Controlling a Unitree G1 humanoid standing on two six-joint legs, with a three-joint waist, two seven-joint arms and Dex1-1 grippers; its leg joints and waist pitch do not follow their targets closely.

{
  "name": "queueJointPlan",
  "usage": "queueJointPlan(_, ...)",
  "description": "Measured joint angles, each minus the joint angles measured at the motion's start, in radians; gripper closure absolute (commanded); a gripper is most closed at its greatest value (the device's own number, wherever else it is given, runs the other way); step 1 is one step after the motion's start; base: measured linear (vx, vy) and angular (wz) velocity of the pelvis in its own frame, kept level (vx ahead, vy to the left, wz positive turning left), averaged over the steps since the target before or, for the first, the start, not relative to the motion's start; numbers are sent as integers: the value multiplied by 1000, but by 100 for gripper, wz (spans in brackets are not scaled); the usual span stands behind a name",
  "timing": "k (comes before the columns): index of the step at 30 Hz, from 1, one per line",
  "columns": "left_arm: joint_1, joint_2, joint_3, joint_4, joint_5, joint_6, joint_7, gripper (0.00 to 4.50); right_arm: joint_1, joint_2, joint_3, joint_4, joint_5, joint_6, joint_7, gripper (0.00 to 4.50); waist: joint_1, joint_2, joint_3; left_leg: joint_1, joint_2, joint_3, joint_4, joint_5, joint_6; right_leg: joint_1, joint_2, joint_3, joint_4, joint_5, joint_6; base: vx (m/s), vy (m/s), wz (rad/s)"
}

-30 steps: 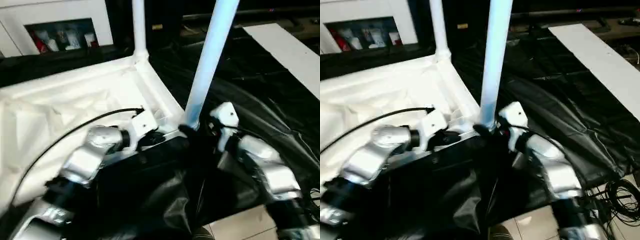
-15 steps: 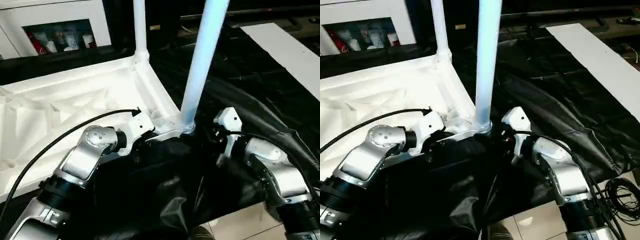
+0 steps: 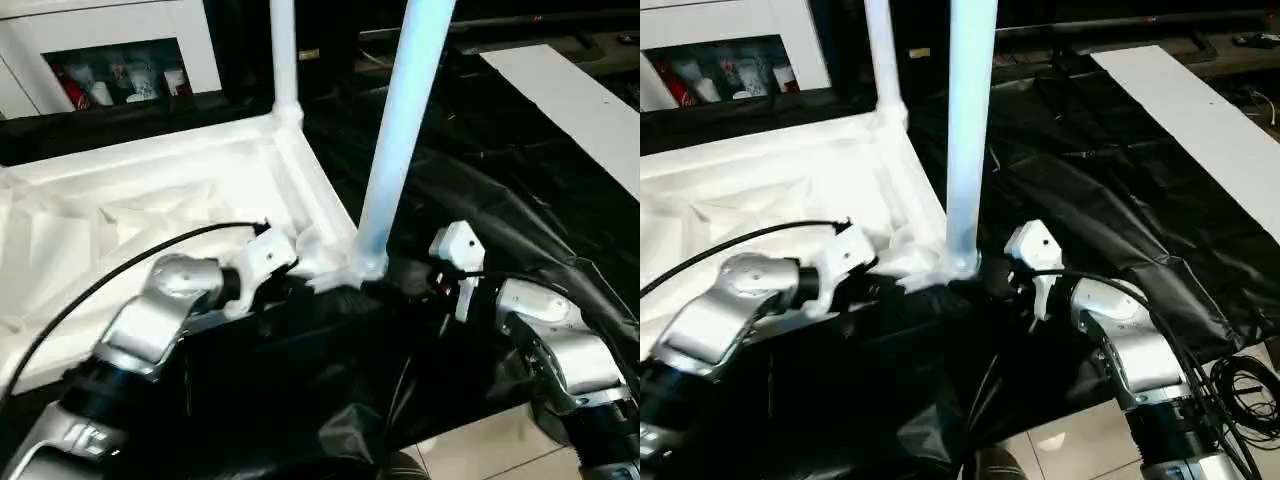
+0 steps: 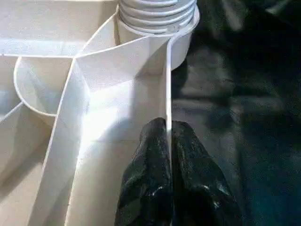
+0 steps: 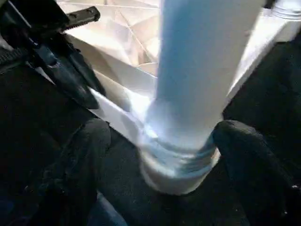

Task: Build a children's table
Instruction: Rotate leg to tighten

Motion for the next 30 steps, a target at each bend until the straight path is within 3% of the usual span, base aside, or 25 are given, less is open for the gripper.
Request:
queueJointPlan(6,17,15,-45,-41,-13,-13,-62,441,-4,-5,41,32,-23,-40,43,67,28,2,-1,2,-1,2,3,0,0,0,-2,1,0,0,0,0,0,0)
queueJointPlan(8,18,17,-44,-40,-13,-13,-62,441,-3,-7,41,40,-23,-51,62,67,27,2,-1,2,-1,2,3,0,0,1,-2,1,0,0,-1,0,0,0)
queueJointPlan(9,18,18,-43,-40,-13,-13,-62,450,-4,-9,41,50,-23,-60,67,96,26,2,-1,2,-1,2,3,0,0,1,-2,1,0,0,-1,0,0,0)
queueJointPlan(11,21,19,-41,-41,-13,-14,-62,450,-3,-12,42,67,-23,-67,80,96,25,2,-1,2,-1,2,3,0,0,1,-2,1,1,0,-1,0,0,0)
queueJointPlan(18,24,22,-38,-41,-13,-17,-67,450,-9,-15,42,94,-24,-97,94,165,23,2,-1,2,0,2,3,0,0,1,-2,1,1,0,-1,0,0,0)
queueJointPlan(25,26,24,-36,-41,-15,-14,-70,450,-10,-6,41,107,-23,-110,97,178,21,2,-1,1,0,2,3,0,0,2,-2,1,1,0,-1,0,0,0)
queueJointPlan(30,9,-23,-17,-6,2,18,-10,450,-8,91,2,154,-25,-107,-27,179,16,2,-1,6,0,2,4,0,0,6,-1,1,2,2,-3,0,0,0)
